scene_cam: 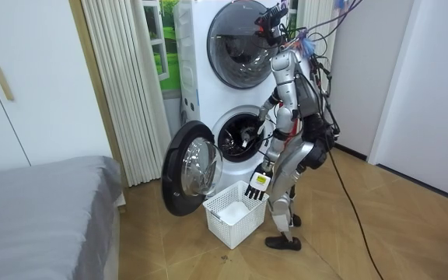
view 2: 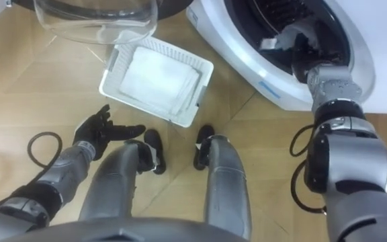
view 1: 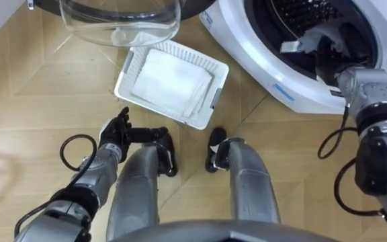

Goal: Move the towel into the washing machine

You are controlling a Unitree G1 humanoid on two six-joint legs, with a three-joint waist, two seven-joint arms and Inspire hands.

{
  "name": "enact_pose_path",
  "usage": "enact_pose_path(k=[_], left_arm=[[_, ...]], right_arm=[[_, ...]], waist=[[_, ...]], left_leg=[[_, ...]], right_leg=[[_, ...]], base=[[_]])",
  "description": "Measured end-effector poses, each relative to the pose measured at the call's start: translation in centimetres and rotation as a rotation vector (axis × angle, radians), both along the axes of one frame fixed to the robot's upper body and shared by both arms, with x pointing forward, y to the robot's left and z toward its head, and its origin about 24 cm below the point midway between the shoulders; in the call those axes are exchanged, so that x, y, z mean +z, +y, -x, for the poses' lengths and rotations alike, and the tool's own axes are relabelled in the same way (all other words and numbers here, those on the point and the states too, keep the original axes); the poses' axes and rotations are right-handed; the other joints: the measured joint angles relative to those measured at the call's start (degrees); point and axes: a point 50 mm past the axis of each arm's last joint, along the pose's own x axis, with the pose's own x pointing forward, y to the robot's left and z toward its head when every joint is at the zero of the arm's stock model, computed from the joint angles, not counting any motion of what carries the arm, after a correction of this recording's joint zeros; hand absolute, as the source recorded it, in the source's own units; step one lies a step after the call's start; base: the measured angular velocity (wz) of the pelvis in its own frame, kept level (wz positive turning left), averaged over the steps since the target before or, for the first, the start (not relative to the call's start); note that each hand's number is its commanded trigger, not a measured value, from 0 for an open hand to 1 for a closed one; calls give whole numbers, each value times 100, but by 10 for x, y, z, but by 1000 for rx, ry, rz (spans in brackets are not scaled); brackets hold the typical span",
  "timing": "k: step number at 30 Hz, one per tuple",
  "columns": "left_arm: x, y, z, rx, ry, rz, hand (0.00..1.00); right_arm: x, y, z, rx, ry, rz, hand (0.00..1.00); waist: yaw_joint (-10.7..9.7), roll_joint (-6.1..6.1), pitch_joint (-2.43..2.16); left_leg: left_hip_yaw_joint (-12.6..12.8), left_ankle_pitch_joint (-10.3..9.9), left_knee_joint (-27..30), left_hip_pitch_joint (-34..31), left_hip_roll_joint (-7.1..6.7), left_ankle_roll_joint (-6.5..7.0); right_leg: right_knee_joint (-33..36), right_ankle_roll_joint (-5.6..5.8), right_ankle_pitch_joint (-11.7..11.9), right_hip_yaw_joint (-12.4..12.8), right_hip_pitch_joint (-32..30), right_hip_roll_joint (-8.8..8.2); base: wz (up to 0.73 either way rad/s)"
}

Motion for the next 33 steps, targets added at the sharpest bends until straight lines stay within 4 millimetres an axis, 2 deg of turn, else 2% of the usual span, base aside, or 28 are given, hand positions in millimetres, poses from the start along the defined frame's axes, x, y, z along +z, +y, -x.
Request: enact_pose_path(k=[8, 12, 17, 21, 24, 27, 29, 30, 32, 33], left_arm=[[-3, 5, 7, -9, 32, 0, 0], [-6, 6, 12, -11, 46, 5, 0], [-8, 9, 17, -18, 61, -11, 0], [-12, 13, 22, -13, 86, -24, 0], [-17, 15, 30, -33, 126, -41, 0], [-22, 19, 42, -49, 164, -70, 0], [-27, 23, 55, -44, 207, -87, 0], [-29, 25, 59, -34, 218, -86, 0], [-35, 28, 77, -19, 263, -99, 0], [-36, 28, 82, -20, 275, -105, 0]], right_arm=[[-6, -4, 6, -32, -18, -26, 0], [-13, -6, 13, -37, -16, -22, 0], [-26, -13, 27, -61, -13, -2, 0], [-38, -16, 40, -67, 12, 11, 0], [-53, -19, 58, -79, 47, 22, 0], [-73, -19, 83, -107, 96, 28, 0], [-97, -11, 113, -101, 154, 17, 0], [-103, -8, 121, -104, 171, 11, 0], [-127, 3, 160, -124, 252, -10, 0], [-132, 5, 172, -130, 276, -12, 0]], waist=[[132, 14, 2], [190, 68, -2], [343, 132, 0], [384, 175, 1], [443, 254, 1], [505, 337, -32], [479, 394, -67], [482, 419, -81], [457, 477, -137], [453, 494, -151]], left_leg=[[13, -4, -40, 99, -11, 8], [14, -6, -128, 260, -12, 1], [24, 6, -378, 555, -28, -26], [18, 15, -553, 829, -52, -42], [-8, 15, -657, 1099, -44, -60], [-19, -11, -889, 1386, 12, -106], [-54, 7, -1096, 1659, 55, -152], [-59, 6, -1142, 1742, 78, -165], [-59, 19, -1416, 2170, 95, -227], [-55, 22, -1484, 2277, 92, -232]], right_leg=[[1, 11, -15, -13, 81, -3], [-85, 8, -37, -36, 247, 7], [-315, 27, -17, -65, 527, 26], [-466, 35, -15, -98, 790, 37], [-642, 48, -7, -180, 1115, 66], [-978, 79, 64, -198, 1463, 201], [-1315, 72, 152, -279, 1821, 298], [-1430, 72, 181, -292, 1935, 342], [-1800, 81, 245, -323, 2400, 426], [-1854, 84, 249, -326, 2501, 436]], base=[[1], [2], [-2], [0], [0], [-7], [-4], [-6], [-6], [0]])
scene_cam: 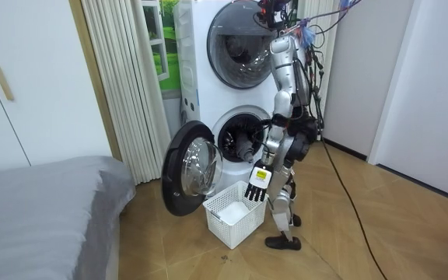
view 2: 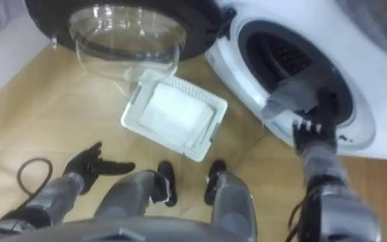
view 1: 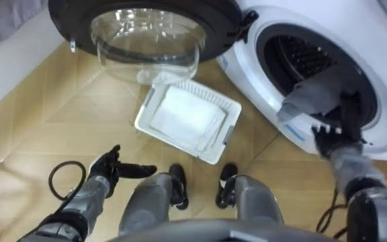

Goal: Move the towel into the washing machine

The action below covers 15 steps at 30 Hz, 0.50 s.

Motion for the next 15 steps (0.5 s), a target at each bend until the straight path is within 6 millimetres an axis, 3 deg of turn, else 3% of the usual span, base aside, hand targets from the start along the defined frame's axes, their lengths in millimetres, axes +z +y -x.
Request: enact_pose_path(k=[2, 5, 8, 11, 15], left_arm=[[-5, 2, 17, 35, 37, -5, 0], [-10, 8, 44, 129, 85, -17, 0], [-11, 13, 55, 146, 99, -44, 0], [-11, 18, 68, 168, 127, -79, 0], [-13, 17, 78, 165, 155, -92, 0]], right_arm=[[-19, 7, 50, 13, 121, -4, 0], [-32, 20, 94, 87, 237, -7, 0], [-35, 24, 115, 284, 303, 40, 0], [-36, 29, 120, 475, 342, 75, 0], [-37, 32, 120, 749, 414, 125, 0]], waist=[[-63, 47, -44], [-163, 36, -92], [-223, -8, -111], [-296, -58, -157], [-314, -39, -163]], left_leg=[[12, 28, -290, 447, -25, -52], [40, 85, -653, 1080, -51, -142], [53, 78, -728, 1423, -20, -185], [46, 40, -816, 1736, 18, -247], [-22, 24, -989, 2114, 18, -277]], right_leg=[[-232, 4, 2, 7, 425, 44], [-454, 6, 0, 16, 954, 98], [-690, 5, 0, -1, 1353, 165], [-910, -11, 19, -24, 1737, 248], [-1101, -4, 23, -47, 2098, 283]], base=[[-2], [-11], [-7], [2], [5]])
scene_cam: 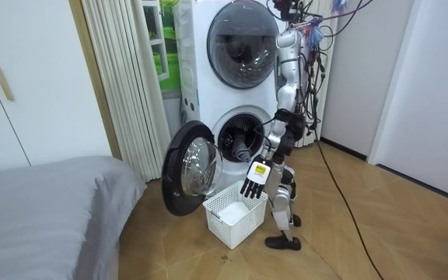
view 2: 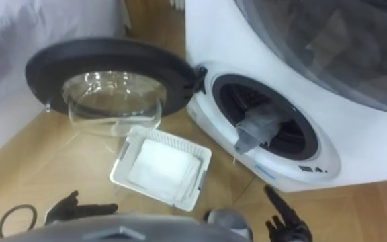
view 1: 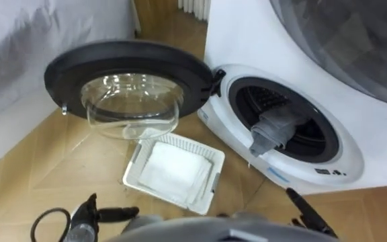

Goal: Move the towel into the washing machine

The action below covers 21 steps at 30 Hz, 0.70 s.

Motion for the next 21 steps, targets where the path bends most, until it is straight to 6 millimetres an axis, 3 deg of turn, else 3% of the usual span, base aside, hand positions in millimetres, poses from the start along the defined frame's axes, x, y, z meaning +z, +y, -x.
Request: enact_pose_path(k=[5, 8, 12, 13, 15, 21], left_arm=[[0, 0, 4, -36, 24, -19, 0], [-1, 0, 4, -59, 35, -21, 0], [0, 1, 0, -65, 34, -16, 0], [0, 1, 0, -72, 39, -19, 0], [0, 2, 0, -82, 43, -24, 0], [0, 2, 1, -84, 51, -24, 0]], right_arm=[[-3, 12, -5, 481, 102, 34, 0], [-2, 12, -13, 611, 118, 61, 0], [-2, 14, -17, 679, 131, 65, 0], [-2, 14, -17, 691, 133, 66, 0], [-2, 14, -17, 697, 131, 68, 0], [-3, 16, -16, 704, 138, 61, 0]], waist=[[54, -51, -6], [50, -66, -4], [49, -79, 13], [52, -107, 43], [84, -97, 32], [165, -114, 78]], left_leg=[[-22, 19, -101, 247, -19, -26], [-23, 19, -101, 248, -19, -26], [-83, 18, -113, 318, -54, -28], [-96, 18, -130, 330, -67, -28], [-96, 19, -168, 348, -70, -29], [-89, 21, -330, 484, -97, -32]], right_leg=[[-81, 8, -13, -40, 235, 8], [-146, 14, 0, -54, 270, 17], [-256, 20, 4, -104, 420, 32], [-260, 19, 3, -94, 426, 37], [-263, 19, 3, -87, 428, 39], [-309, 25, 7, -15, 543, 47]], base=[[3], [0], [8], [0], [0], [-3]])
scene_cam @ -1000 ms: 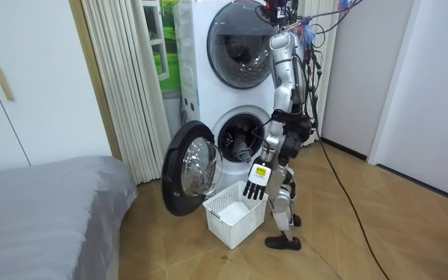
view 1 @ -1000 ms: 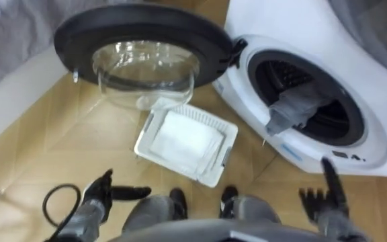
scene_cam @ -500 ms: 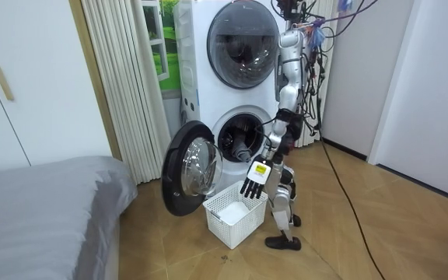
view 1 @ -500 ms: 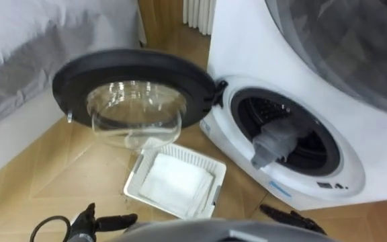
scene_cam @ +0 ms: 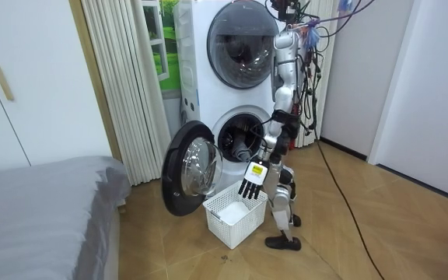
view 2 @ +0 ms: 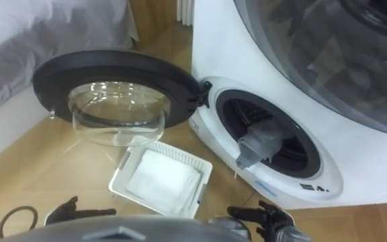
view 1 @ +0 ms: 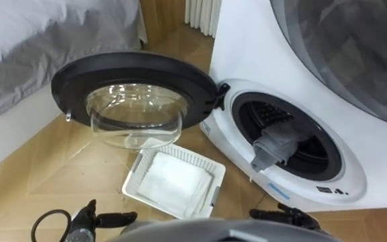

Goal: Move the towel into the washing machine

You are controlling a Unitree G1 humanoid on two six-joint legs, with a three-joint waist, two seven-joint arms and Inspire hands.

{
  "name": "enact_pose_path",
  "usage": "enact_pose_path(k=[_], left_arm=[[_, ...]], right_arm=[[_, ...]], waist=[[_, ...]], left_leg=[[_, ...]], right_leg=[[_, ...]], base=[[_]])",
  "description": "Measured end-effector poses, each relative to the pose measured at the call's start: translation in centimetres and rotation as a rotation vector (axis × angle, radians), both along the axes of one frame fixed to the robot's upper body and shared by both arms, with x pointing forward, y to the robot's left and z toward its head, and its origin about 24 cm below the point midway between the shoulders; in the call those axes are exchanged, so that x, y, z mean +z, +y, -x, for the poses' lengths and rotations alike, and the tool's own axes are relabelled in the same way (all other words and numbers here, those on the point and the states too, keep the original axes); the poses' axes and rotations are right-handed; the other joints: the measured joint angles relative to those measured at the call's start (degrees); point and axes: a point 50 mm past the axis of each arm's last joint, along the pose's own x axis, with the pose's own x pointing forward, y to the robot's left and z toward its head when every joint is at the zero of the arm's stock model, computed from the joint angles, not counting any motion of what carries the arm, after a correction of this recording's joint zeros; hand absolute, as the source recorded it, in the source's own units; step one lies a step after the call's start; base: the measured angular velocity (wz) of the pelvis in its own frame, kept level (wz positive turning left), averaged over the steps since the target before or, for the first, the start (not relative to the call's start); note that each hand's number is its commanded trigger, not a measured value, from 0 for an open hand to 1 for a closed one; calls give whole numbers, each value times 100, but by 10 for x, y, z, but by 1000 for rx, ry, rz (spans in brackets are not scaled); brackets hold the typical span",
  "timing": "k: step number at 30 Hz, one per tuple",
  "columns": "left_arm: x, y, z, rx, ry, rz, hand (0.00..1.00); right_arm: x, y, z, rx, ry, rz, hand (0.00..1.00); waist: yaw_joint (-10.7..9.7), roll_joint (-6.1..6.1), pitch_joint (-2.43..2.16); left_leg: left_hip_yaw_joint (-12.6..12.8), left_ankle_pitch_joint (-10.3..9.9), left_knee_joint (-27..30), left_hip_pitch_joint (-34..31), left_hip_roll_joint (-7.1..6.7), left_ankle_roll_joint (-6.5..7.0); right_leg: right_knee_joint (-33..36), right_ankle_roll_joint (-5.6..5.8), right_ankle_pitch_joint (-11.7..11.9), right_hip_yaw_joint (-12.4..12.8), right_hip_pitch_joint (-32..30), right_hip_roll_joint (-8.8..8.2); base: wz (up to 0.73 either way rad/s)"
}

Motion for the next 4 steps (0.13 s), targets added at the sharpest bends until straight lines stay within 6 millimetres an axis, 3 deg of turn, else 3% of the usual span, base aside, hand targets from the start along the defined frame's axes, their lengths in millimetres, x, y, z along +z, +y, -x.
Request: enact_pose_path(k=[4], left_arm=[[0, 1, 1, 7, 7, 0, 0]], right_arm=[[0, 1, 0, 20, 12, -2, 0]], waist=[[16, -22, -11]], left_leg=[[-2, 0, -55, 28, -7, 0]], right_leg=[[-40, 9, 6, 51, 42, 12]], base=[[0]])
